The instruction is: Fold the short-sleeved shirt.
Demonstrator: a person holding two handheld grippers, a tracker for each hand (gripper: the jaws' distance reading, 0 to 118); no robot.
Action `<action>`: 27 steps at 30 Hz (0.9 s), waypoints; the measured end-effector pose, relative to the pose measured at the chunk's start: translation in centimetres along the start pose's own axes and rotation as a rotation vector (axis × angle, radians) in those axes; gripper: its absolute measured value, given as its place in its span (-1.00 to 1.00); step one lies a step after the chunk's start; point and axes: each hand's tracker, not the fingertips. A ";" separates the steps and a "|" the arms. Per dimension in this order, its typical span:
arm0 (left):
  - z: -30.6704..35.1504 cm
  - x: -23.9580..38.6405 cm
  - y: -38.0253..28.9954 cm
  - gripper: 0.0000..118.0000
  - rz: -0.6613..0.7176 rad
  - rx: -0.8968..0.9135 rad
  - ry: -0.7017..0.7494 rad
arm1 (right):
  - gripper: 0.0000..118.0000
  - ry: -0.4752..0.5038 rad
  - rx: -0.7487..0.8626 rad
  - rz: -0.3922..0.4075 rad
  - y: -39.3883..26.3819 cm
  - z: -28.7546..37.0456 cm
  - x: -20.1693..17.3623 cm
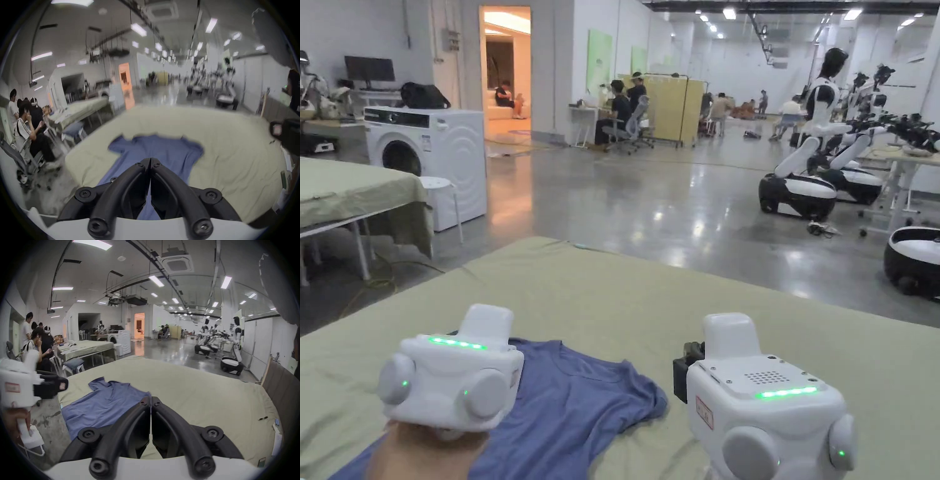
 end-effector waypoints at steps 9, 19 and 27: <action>-14.7 0.4 -2.4 -0.92 0.050 -0.353 -0.208 | -0.96 -0.036 -0.124 0.030 -4.2 -5.3 1.0; -24.1 7.2 -0.3 0.69 -0.110 -0.313 -0.165 | -0.95 -0.125 -0.178 -0.004 -5.1 -7.9 4.8; -25.7 7.8 -1.2 -0.79 -0.066 -0.337 -0.201 | -0.95 -0.203 -0.224 -0.072 -7.1 -7.4 9.0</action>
